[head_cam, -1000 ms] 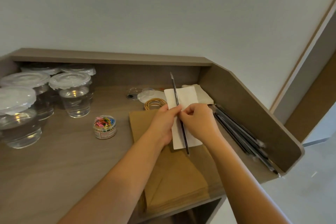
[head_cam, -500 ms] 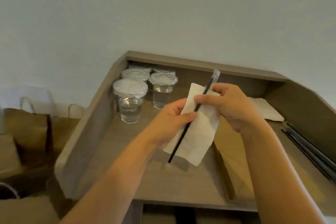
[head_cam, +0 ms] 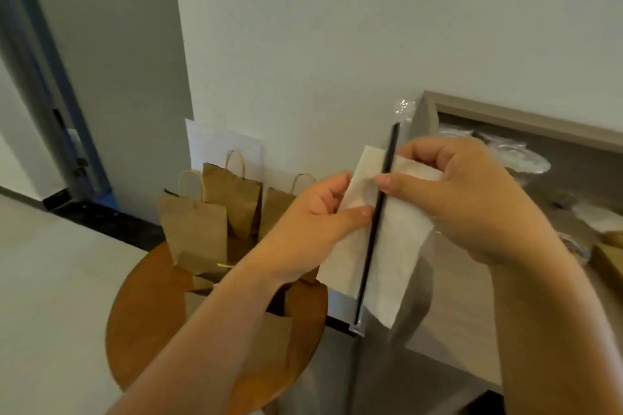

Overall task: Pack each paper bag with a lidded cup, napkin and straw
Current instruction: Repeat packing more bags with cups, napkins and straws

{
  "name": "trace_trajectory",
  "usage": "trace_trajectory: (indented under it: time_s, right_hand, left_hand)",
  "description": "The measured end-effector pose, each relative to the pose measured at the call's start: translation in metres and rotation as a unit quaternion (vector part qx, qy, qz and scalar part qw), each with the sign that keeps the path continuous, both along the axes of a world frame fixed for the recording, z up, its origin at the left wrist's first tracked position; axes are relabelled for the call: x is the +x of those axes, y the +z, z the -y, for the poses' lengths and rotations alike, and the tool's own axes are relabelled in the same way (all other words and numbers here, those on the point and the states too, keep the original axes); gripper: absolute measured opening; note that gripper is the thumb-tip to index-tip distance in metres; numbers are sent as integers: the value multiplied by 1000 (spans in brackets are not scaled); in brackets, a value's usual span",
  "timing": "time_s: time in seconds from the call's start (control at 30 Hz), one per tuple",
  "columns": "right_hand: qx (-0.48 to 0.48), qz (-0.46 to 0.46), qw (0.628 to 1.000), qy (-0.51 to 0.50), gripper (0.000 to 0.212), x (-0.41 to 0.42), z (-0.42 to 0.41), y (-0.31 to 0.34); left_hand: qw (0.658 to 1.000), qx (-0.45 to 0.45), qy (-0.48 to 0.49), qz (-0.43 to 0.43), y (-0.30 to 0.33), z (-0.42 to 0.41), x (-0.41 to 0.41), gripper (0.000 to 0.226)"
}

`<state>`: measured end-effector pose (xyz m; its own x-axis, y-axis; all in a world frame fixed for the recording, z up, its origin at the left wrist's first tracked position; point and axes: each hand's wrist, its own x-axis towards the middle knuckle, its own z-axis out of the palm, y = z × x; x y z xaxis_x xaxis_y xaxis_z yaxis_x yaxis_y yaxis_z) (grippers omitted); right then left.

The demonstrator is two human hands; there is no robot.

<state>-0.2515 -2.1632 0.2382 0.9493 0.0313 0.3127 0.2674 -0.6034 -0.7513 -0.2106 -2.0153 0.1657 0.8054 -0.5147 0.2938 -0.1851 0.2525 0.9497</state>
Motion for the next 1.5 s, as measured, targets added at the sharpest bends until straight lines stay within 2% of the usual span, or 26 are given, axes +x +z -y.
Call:
trace_trajectory:
  time_s: [0.17, 0.27, 0.33, 0.4, 0.5, 0.6, 0.67, 0.77, 0.83, 0.93, 1.03, 1.13, 1.23, 1.4, 1.5]
  right_hand:
    - [-1, -18, 1000, -15, 13, 27, -53, -16]
    - [12, -60, 998, -26, 13, 50, -83, -53]
    - [4, -72, 997, -37, 12, 65, -98, -79]
    - [-13, -69, 995, -64, 7, 77, -104, -99]
    - [-26, -80, 992, -90, 8, 89, -100, -115]
    - [-36, -113, 990, -79, 7, 98, -98, -132]
    - [-38, -141, 987, -66, 6, 101, -99, -146]
    - [-18, -161, 985, -66, 4, 103, -99, -160]
    - [-10, -176, 982, -63, 5, 106, -97, -166]
    - [-4, -194, 978, -73, 8, 107, -93, -175]
    - [41, -167, 975, -143, 13, 105, -89, -183]
    - [56, -160, 968, -185, 10, 103, -94, -198]
    - [71, -165, 962, -204, 7, 103, -100, -210]
    - [72, -166, 958, -221, 5, 111, -95, -214]
    - [51, -187, 955, -227, 4, 112, -99, -228]
  left_hand:
    - [999, 13, 4, -34, -14, -55, 22, 26]
    - [995, 79, 16, -59, -38, -87, 35, 27]
    - [986, 143, 40, -82, -62, -106, 46, 19]
    - [960, 241, 122, -79, -94, -125, 64, 14]
    - [897, 384, 215, -29, -141, -147, 90, 24]
    - [847, 489, 206, 21, -176, -156, 106, 23]
    - [826, 528, 190, 46, -190, -155, 109, 18]
    - [825, 519, 221, 46, -203, -153, 104, 6]
    - [828, 512, 225, 28, -210, -154, 101, 6]
    - [840, 511, 182, 20, -219, -155, 100, 12]
    - [853, 500, 142, 38, -222, -150, 104, 16]
    - [861, 494, 107, 57, -220, -140, 109, 44]
    - [852, 518, 52, 48, -220, -131, 116, 69]
    - [829, 557, -42, 34, -227, -129, 120, 67]
    - [822, 563, -66, 41, -229, -130, 120, 78]
